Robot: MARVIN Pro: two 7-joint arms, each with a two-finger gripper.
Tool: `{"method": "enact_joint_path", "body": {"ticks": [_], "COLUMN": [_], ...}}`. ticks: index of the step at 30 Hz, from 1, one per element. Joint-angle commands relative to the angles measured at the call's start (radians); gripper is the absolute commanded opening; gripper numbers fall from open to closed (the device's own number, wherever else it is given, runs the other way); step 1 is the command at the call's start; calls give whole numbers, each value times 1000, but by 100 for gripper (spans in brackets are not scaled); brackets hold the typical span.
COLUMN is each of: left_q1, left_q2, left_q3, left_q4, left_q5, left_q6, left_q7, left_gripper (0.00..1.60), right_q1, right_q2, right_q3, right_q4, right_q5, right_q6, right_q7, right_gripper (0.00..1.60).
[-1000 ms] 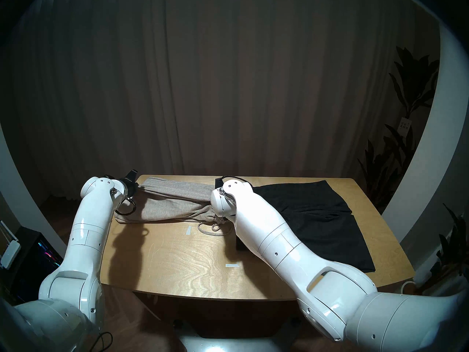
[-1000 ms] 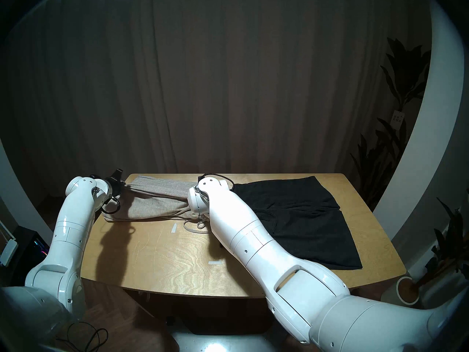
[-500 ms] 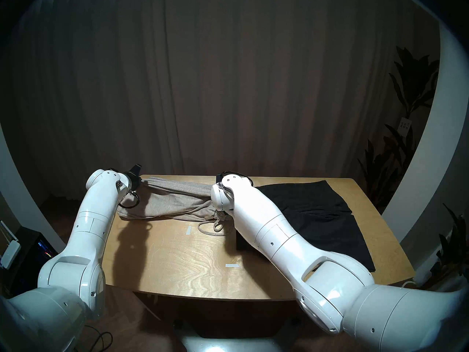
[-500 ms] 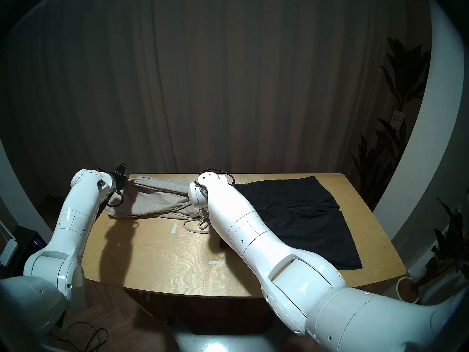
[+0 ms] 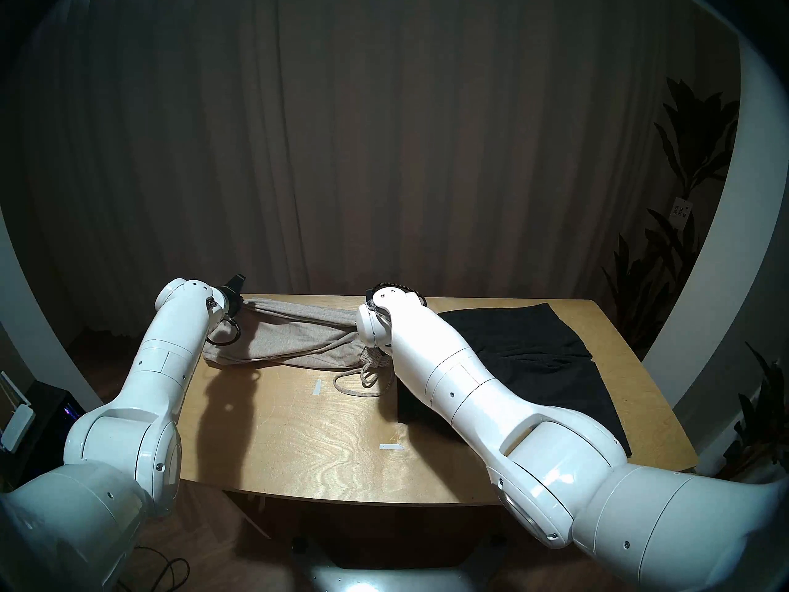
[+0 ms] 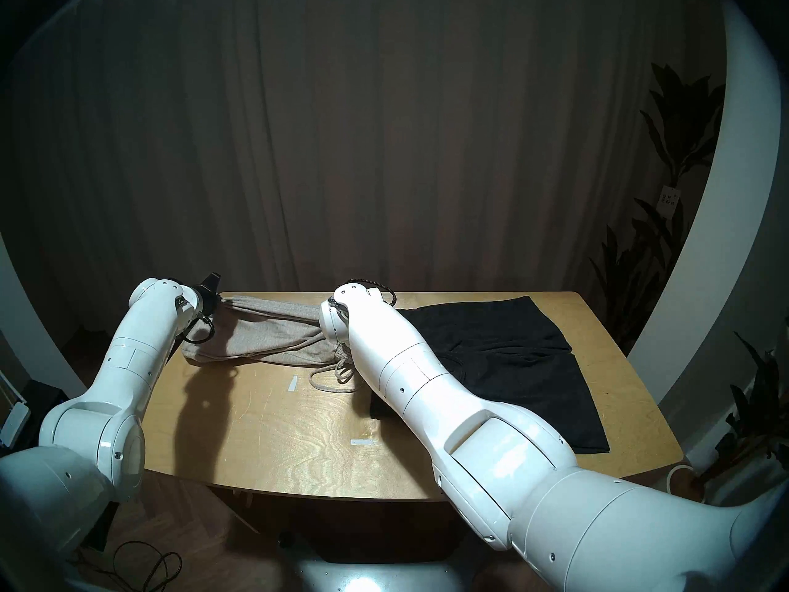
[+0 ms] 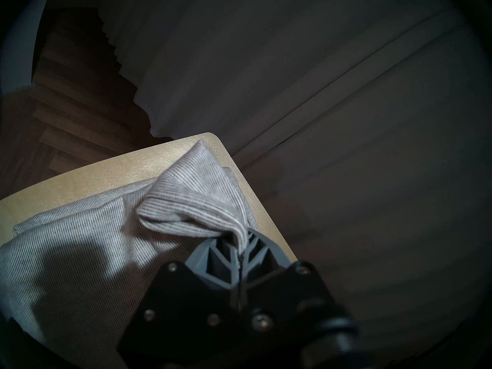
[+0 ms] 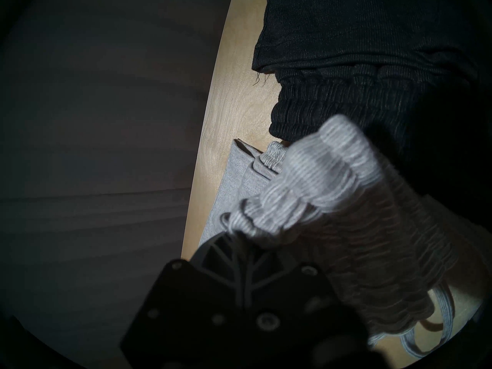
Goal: Fold pants twice and stack them
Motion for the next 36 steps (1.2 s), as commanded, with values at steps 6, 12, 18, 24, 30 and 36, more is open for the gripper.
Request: {"method": "enact_joint_path", "body": {"ticks": [6,12,18,24,30,36], "left_q1": [-144,-168,-191,-216,-237,-252], "left_q2": [-17,-29,-40,-47,-50,-55], "left_q3": [41,67,87,104,120,135], "left_q4": [69,112,151,180,207,234], "left_q5": [35,51,65,80,92,105], "left_q6": [-21,-26,-32,-37,-43,-48], "left_q7": [-11,-13,-16,-18,-19,-23], "left_gripper": [0,0,0,0,0,0], "right_q1": [73,91,110,125,134,145], "right_q2": [-11,-20,-26,-32,-38,-44], "right_q3": [10,14,18,22,26,31], "right_q4": [62,96,126,153,178,201], "right_q5": [-9,-10,-11,-12,-11,-11], "right_q6": [6,11,13,14,15,14], "right_q7": [31,39,46,52,57,64], "right_gripper": [0,0,0,0,3,160]}}
